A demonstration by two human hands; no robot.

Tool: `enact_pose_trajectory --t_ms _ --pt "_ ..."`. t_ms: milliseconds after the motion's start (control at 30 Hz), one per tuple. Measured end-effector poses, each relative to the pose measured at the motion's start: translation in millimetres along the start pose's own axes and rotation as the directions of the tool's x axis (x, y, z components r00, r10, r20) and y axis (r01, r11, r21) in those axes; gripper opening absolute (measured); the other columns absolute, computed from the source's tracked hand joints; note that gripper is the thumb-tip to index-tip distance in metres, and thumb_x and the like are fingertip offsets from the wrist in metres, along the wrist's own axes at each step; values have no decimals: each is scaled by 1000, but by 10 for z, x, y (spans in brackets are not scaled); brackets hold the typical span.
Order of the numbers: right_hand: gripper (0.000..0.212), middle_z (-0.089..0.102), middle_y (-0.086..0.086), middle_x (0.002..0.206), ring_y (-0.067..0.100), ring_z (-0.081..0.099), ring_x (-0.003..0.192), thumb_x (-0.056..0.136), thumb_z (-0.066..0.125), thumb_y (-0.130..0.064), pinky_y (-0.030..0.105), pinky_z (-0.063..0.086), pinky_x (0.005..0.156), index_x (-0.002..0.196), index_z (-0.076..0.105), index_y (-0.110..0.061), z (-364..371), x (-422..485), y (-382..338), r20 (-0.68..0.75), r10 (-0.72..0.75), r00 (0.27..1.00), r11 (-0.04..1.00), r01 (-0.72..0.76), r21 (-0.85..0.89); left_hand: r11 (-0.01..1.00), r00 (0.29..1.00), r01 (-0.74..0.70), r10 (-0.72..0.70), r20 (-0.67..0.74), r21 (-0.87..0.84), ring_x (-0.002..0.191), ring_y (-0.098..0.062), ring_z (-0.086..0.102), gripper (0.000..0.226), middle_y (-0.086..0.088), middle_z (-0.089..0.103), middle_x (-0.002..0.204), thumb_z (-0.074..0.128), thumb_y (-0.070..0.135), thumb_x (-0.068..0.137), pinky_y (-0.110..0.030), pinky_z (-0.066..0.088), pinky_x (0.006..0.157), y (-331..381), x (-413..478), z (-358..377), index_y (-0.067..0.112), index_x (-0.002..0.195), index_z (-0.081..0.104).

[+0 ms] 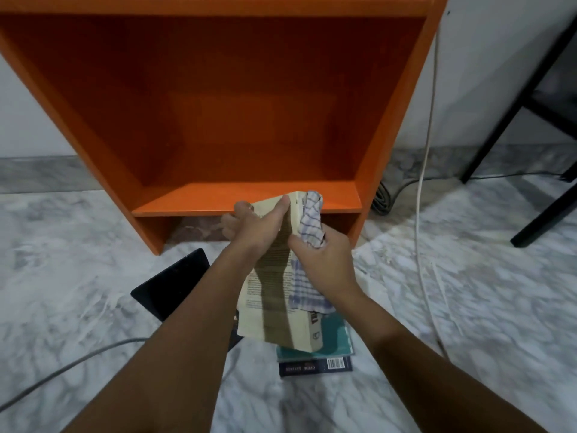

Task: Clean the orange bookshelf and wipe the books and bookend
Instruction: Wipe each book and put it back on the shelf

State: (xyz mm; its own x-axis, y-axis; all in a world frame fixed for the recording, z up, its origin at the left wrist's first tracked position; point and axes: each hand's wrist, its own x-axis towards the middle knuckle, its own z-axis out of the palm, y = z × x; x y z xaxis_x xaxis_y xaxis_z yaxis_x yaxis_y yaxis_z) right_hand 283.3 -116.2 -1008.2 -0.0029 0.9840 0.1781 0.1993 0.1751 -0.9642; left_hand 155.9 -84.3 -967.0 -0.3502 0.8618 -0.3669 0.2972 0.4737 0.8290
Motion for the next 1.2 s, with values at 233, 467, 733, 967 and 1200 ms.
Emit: enact_pose_trajectory --t_ms 233,467,733,967,1200 --pt "12 61 -10 74 4 59 65 85 71 -28 14 44 53 83 63 -19 67 18 -362 -102 -291 951 939 264 -221 958 945 -92 169 279 -270 123 -28 54 69 -6 60 130 41 86 77 -51 44 102 343 -222 -313 35 117 65" --pt "48 59 2 93 16 56 77 79 60 -41 34 53 62 116 63 -10 118 -76 140 10 -452 892 733 377 -565 956 868 45 106 485 -290 104 -31 62 39 -12 70 105 58 46 91 -48 52 95 211 -264 -287 11 104 70" --pt "49 56 6 121 22 51 110 86 59 -36 38 52 86 130 56 -16 295 -389 676 217 -423 880 728 472 -497 902 940 213 -84 330 -377 85 -28 69 31 -15 74 93 63 30 92 -41 55 89 -452 -17 -250 3 104 71" --pt "52 48 7 136 23 45 122 96 53 -30 33 43 97 146 42 -24 35 -246 1118 -136 40 990 697 -125 -706 935 972 113 -35 231 -335 83 -29 71 26 -16 76 99 55 24 100 -37 57 67 -680 27 -385 4 110 68" --pt "46 49 7 125 13 57 97 101 35 -49 23 54 71 122 54 -12 94 -98 915 -367 81 927 918 -213 -334 935 983 103 -42 181 -340 91 -41 70 24 -21 74 99 59 19 98 -55 55 90 -774 111 -511 0 108 69"
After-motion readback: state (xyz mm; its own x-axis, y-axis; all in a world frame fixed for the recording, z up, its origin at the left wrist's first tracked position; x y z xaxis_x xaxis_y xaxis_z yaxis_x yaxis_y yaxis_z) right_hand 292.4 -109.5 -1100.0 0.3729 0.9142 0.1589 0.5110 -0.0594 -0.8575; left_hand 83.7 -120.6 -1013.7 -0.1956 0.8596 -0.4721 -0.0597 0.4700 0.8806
